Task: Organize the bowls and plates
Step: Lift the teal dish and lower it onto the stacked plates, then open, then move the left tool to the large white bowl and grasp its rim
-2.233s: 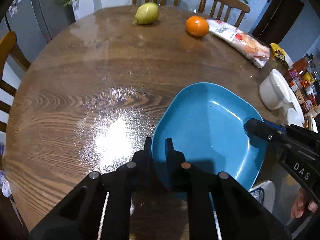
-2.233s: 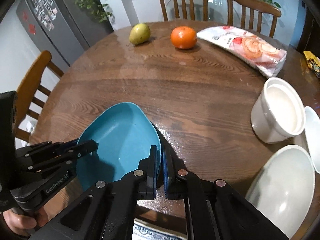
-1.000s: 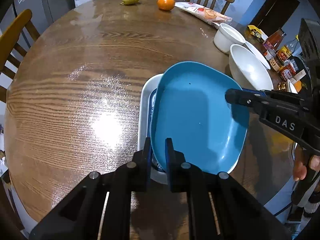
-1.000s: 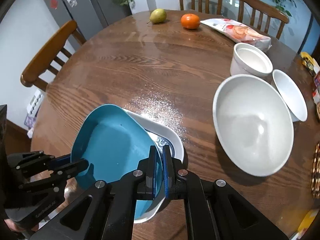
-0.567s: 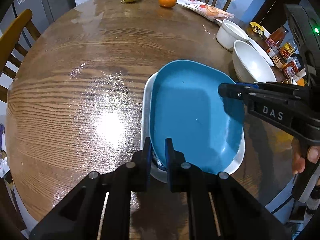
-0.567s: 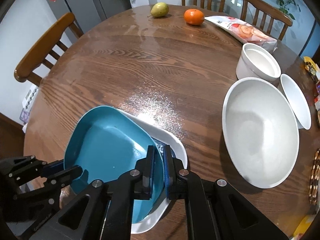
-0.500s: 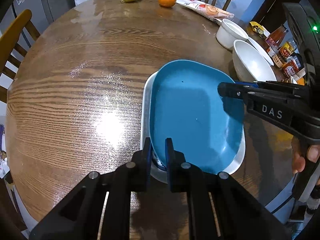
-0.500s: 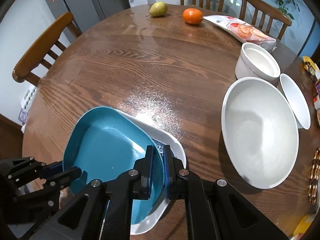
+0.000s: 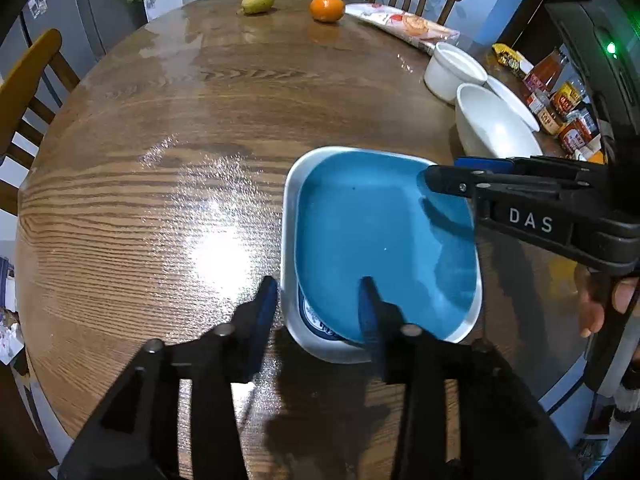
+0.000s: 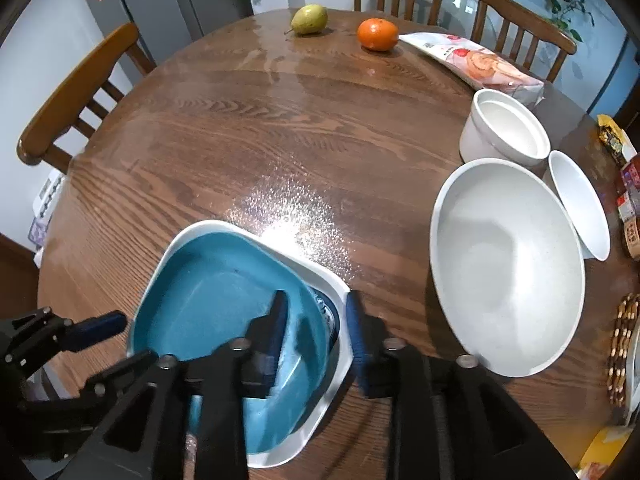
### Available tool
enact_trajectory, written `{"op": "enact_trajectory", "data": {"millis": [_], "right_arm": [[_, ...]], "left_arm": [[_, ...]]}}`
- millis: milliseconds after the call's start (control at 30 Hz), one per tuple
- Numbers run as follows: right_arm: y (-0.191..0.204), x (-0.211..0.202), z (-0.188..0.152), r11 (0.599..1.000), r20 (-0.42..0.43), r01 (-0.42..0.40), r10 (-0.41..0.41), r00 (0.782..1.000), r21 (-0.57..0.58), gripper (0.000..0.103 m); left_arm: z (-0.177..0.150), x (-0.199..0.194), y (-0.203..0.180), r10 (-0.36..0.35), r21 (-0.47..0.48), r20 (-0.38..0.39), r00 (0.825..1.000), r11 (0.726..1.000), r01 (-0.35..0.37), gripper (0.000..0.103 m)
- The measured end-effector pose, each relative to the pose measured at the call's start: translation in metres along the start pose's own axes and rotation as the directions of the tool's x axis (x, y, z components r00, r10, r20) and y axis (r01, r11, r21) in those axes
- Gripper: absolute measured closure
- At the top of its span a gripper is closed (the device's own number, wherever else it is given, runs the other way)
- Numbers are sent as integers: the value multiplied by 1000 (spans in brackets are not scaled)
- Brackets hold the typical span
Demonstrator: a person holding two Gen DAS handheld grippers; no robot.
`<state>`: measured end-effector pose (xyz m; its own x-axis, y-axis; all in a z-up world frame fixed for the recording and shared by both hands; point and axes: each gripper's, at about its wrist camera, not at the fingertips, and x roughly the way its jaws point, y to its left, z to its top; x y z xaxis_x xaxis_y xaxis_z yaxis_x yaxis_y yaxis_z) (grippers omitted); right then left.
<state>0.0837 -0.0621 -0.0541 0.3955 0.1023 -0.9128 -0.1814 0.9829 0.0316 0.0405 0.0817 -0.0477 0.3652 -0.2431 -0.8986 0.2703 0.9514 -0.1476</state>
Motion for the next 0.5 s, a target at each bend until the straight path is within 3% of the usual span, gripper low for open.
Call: {"op": "enact_trajectory", "data": {"millis": [133,200,267,500], "right_arm": [[-8,-15,0,998,50,-39,36,998,48,69],[-14,-26,-1,995,83,-69,62,995,76,69],[-20,-37,-5,991,112,-87,76,991,100,69],[-53,-67,-20,970,186,-118,79,979,210,68]], "left_arm": [[3,-10,3,1,-14,28,1000,1000,0,57],[6,-16,5,11,-23,49,999,1000,-10,44],[8,-21,5,15,-32,66,998,999,-13,39],[19,-28,-1,4,-42,92,996,999,0,29]]}}
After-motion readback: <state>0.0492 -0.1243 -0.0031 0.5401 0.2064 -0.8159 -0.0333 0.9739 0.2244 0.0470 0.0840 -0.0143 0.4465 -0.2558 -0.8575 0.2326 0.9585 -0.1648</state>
